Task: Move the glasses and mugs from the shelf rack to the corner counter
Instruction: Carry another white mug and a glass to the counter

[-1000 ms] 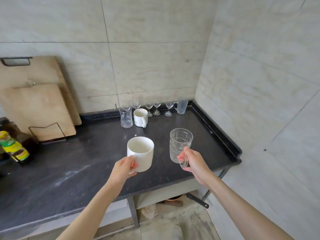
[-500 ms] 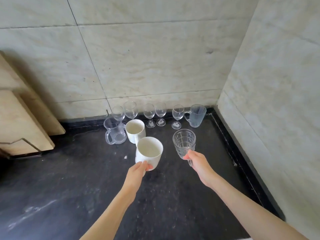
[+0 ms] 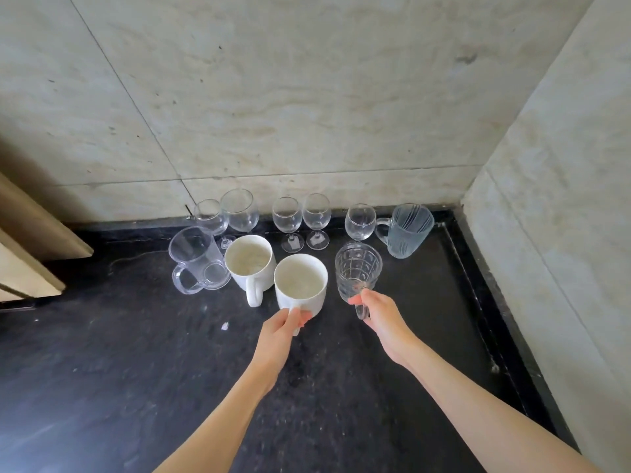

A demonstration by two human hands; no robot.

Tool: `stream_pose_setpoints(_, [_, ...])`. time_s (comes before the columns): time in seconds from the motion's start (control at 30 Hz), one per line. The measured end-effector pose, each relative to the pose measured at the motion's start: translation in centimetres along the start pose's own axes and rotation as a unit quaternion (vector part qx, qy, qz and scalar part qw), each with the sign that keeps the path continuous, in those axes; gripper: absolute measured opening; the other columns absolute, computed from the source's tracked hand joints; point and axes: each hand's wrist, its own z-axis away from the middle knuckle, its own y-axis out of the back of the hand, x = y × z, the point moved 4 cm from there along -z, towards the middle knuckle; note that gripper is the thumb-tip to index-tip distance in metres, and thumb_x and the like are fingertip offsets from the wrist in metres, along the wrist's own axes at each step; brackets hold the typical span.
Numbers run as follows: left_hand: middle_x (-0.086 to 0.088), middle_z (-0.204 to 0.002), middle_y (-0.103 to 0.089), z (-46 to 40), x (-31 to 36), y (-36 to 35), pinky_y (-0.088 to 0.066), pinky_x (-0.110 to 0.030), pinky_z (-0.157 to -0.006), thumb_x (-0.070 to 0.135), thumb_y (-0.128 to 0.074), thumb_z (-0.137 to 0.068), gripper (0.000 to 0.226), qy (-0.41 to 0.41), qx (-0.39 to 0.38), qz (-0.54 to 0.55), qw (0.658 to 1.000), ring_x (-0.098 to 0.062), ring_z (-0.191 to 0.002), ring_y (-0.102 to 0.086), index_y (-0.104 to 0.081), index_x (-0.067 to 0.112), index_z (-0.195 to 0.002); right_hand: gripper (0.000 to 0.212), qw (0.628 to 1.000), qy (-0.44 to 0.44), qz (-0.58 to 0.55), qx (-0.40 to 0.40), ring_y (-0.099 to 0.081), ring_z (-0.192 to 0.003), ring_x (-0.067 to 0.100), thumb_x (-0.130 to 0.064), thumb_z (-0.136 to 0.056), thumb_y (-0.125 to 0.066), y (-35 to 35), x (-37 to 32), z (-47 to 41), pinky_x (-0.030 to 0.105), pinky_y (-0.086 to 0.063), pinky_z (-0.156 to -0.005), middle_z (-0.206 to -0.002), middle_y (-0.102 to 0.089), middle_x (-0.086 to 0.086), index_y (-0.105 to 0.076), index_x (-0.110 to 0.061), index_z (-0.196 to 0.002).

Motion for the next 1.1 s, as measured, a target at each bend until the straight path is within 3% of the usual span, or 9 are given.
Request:
stream_pose_setpoints(0.13, [-0.007, -0.095, -0.064, -1.9, 0.2, -0.5, -0.041, -0.022, -0.084, 0.031, -0.042, -0.097, 0.037, -0.006, 0.007, 0.009, 1.0, -0.017, -0.091, -0.053, -0.063, 0.002, -0.09, 0.035, 1.0, -0.007, 0.012, -0.014, -0.049, -0.107, 0.015, -0.027, -0.097, -0.034, 0.0, 0.0, -1.6, 0.033, -0.037, -0.1, -0.112, -0.055, 0.002, -0.066, -0.02, -0.083])
stream_pose_setpoints(0.37, [-0.006, -0.108, -0.067, -3.9, -0.6, -0.8, -0.039, -0.026, -0.087, 0.035, -0.04, -0.097, 0.03, 0.008, -0.008, 0.017, 1.0, -0.017, -0.106, -0.056, -0.064, 0.016, -0.095, 0.034, 1.0, 0.002, 0.018, -0.025, -0.047, -0.103, 0.008, -0.029, -0.097, -0.035, -0.1, 0.3, -3.1, 0.027, -0.034, -0.095, -0.1, -0.053, -0.015, -0.066, -0.022, -0.086])
stream_pose_setpoints(0.53, [-0.006, -0.111, -0.066, -5.0, -1.0, -0.9, -0.04, -0.037, -0.101, 0.036, -0.041, -0.097, 0.032, 0.014, -0.008, 0.029, 0.999, -0.021, -0.112, -0.056, -0.064, 0.014, -0.096, 0.032, 0.999, -0.005, 0.009, -0.035, -0.044, -0.11, 0.011, -0.027, -0.096, -0.036, -0.1, 0.0, -3.3, 0.032, -0.033, -0.101, -0.116, -0.051, -0.004, -0.066, -0.021, -0.085])
stream_pose_setpoints(0.77, [-0.011, -0.114, -0.064, -5.8, -1.4, -0.7, -0.038, -0.045, -0.106, 0.035, -0.041, -0.097, 0.031, 0.019, -0.006, 0.038, 0.999, -0.026, -0.114, -0.054, -0.064, 0.013, -0.096, 0.035, 0.998, -0.019, 0.016, -0.05, -0.043, -0.11, 0.013, -0.026, -0.097, -0.034, -0.3, -0.2, -3.3, 0.037, -0.031, -0.109, -0.118, -0.048, -0.002, -0.067, -0.023, -0.085])
stream_pose_setpoints(1.0, [-0.007, -0.105, -0.062, -5.6, -1.6, -0.6, -0.037, -0.045, -0.107, 0.03, -0.046, -0.096, 0.026, 0.041, -0.001, 0.028, 0.999, -0.027, -0.114, -0.053, -0.063, 0.012, -0.092, 0.033, 0.996, -0.027, 0.083, -0.027, -0.045, -0.104, 0.013, -0.031, -0.098, -0.033, -0.2, -1.0, -2.8, 0.03, -0.035, -0.096, -0.11, -0.05, -0.004, -0.062, -0.024, -0.085])
stream_pose_setpoints(1.1, [-0.006, -0.097, -0.059, -5.4, -0.9, -0.7, -0.042, -0.036, -0.096, 0.036, -0.045, -0.095, 0.032, 0.038, 0.018, -0.01, 0.999, -0.021, -0.097, -0.054, -0.061, 0.01, -0.086, 0.037, 0.991, -0.012, 0.13, -0.013, -0.048, -0.106, 0.015, -0.032, -0.098, -0.029, -0.2, -1.7, -2.3, 0.029, -0.035, -0.092, -0.118, -0.055, 0.002, -0.061, -0.016, -0.105])
